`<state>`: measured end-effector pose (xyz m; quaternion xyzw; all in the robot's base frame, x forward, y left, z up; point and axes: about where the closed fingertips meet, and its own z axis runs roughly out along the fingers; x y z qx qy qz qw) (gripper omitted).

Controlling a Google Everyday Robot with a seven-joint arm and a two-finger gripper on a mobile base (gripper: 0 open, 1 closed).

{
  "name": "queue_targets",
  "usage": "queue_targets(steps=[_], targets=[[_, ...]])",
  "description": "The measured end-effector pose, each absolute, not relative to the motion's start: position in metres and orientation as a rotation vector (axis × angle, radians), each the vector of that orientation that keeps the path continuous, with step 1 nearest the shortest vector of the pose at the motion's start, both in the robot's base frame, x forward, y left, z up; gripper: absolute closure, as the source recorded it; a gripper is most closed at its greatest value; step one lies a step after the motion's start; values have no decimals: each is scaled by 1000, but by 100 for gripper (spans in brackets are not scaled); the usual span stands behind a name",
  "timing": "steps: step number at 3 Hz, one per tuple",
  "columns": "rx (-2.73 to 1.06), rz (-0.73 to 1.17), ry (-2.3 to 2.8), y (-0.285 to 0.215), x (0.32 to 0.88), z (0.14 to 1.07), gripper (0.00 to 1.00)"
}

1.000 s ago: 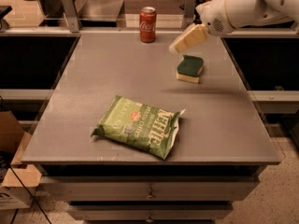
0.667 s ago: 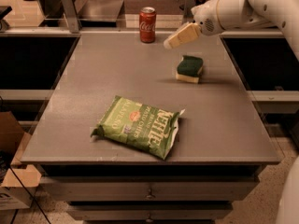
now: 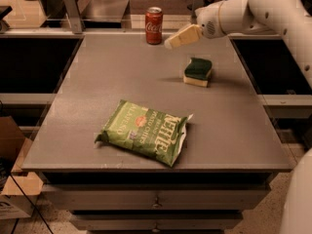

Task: Move coke can near green jalapeno chip bag

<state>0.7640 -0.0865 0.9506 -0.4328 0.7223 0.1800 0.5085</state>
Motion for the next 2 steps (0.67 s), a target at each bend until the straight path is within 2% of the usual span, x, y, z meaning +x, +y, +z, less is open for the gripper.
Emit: queue_targets(steps=[2], targets=[[-901, 529, 1679, -46, 823, 931, 0]])
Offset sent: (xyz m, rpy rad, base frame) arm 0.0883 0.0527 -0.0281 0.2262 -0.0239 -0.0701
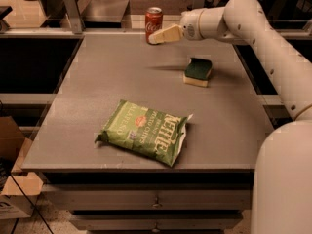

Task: Move coke can near green jalapeno chip bag

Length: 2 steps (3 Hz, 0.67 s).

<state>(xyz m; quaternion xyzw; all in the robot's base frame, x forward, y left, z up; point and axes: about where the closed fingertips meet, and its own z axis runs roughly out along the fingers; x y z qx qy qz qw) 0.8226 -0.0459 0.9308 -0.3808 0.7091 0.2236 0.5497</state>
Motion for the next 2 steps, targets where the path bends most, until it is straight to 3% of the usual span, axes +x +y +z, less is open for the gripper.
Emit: queue_targets(steps=[2], targets=[[-840, 520, 1691, -26, 865, 914, 0]])
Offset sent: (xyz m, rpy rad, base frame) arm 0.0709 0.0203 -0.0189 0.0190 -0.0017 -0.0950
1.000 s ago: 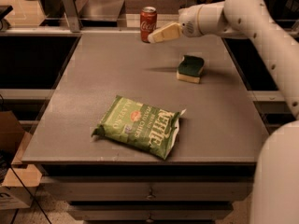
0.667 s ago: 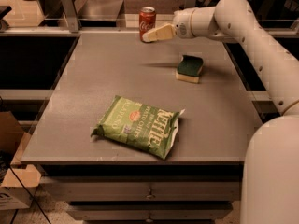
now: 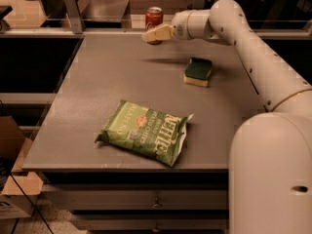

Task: Move coke can near green jalapeno chip bag

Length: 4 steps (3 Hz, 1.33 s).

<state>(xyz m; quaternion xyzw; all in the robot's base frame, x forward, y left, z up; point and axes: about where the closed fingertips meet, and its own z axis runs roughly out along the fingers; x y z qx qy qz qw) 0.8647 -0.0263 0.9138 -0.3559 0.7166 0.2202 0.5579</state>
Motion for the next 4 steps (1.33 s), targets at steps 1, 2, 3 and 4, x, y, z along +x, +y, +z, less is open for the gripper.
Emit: queue_targets(steps=[1, 2, 3, 4], targets=[[-815, 493, 1699, -25, 881, 910, 0], [-796, 473, 1706, -22, 896, 908, 0], [-789, 468, 1709, -17, 907, 904, 0], [-797, 470, 1700, -9, 914, 906, 0]])
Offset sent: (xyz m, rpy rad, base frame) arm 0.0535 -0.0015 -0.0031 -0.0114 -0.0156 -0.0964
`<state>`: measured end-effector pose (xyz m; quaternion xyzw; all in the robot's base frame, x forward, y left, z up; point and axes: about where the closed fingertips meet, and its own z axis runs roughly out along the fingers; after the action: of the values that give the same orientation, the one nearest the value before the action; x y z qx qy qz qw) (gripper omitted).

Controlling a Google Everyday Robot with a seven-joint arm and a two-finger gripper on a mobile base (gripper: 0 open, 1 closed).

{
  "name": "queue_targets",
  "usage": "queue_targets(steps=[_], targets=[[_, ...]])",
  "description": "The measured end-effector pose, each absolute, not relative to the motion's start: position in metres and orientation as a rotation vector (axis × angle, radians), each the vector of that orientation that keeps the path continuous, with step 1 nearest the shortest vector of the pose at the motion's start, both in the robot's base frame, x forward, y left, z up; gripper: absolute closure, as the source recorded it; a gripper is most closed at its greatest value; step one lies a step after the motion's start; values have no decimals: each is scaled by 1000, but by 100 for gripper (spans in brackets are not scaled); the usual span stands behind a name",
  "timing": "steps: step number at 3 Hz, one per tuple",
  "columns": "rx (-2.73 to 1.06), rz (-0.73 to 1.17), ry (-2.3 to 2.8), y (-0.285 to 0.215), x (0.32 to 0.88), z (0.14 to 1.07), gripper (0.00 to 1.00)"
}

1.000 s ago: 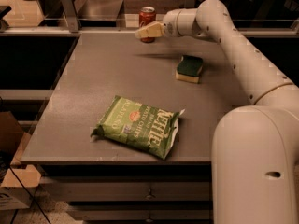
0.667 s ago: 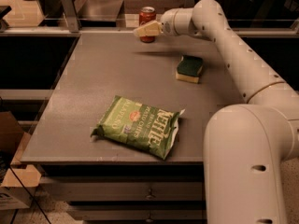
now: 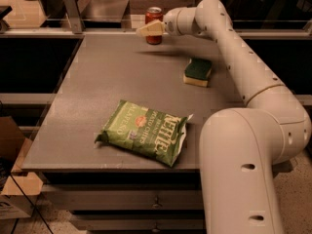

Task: Move coke can near green jalapeno chip bag

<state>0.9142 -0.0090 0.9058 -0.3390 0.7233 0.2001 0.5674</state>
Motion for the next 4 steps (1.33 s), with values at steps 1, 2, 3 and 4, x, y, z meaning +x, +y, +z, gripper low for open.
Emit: queue_targets(steps=[1, 2, 3, 4], targets=[[-808, 478, 1695, -1, 918, 908, 15], [-810, 480, 1702, 1, 919, 907, 39], [-804, 479, 1704, -1, 920, 908, 62], [-829, 504, 1674, -6, 907, 924, 85]])
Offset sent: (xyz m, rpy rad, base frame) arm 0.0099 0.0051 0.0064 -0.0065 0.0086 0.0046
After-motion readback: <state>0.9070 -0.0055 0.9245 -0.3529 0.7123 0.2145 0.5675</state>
